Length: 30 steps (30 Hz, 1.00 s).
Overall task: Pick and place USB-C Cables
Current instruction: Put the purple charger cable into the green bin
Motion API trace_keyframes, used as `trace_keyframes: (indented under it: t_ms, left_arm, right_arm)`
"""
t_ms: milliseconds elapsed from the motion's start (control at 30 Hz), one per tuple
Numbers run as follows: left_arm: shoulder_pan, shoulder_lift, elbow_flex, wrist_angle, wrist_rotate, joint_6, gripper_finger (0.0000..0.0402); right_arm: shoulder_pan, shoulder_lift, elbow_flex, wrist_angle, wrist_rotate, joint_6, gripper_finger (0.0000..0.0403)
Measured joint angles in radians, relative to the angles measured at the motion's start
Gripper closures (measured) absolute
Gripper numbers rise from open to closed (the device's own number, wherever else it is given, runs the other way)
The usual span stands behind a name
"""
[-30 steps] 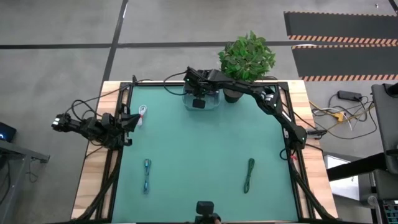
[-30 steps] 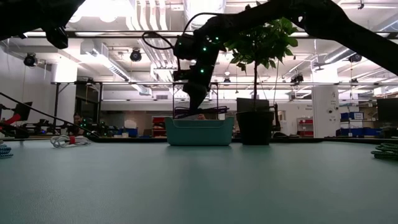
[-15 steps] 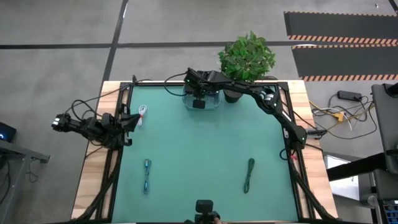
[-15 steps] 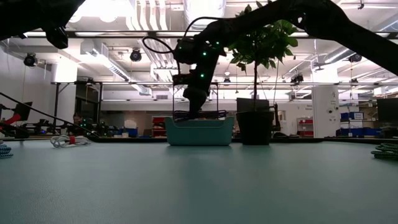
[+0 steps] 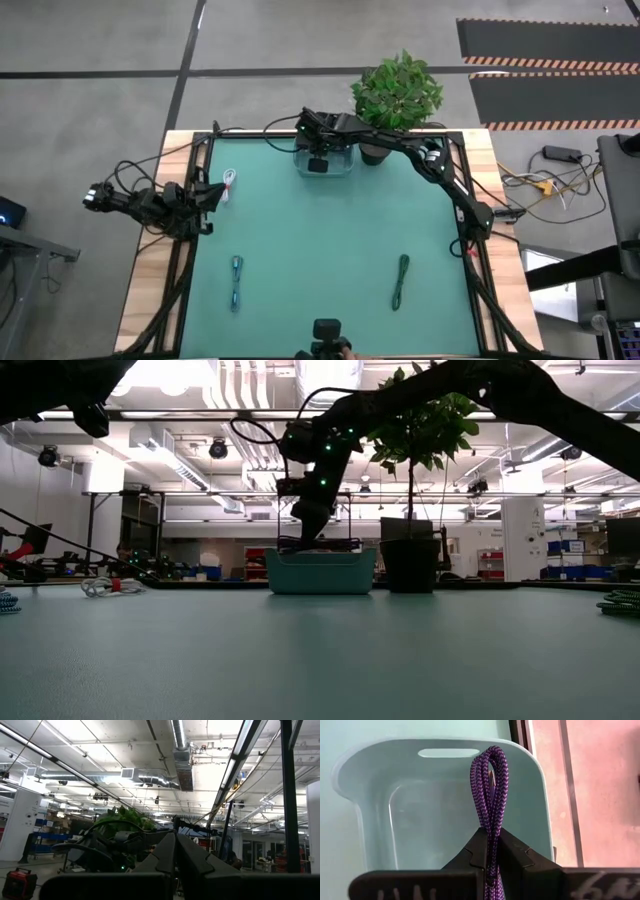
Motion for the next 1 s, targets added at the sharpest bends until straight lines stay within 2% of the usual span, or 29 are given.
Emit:
trace_keyframes:
  t_ms: [433, 1000]
  left_arm:
    - [0.0, 0.0, 0.0, 0.0, 0.0, 0.0, 0.0402]
    - [0.0, 0.0, 0.0, 0.001, 0.0, 0.001, 0.0402]
  right_arm:
    - [-0.001, 0.052, -0.002, 0.003, 0.0, -0.015, 0.0385]
    - [-0.006, 0.053, -0.002, 0.018, 0.0, -0.023, 0.0385]
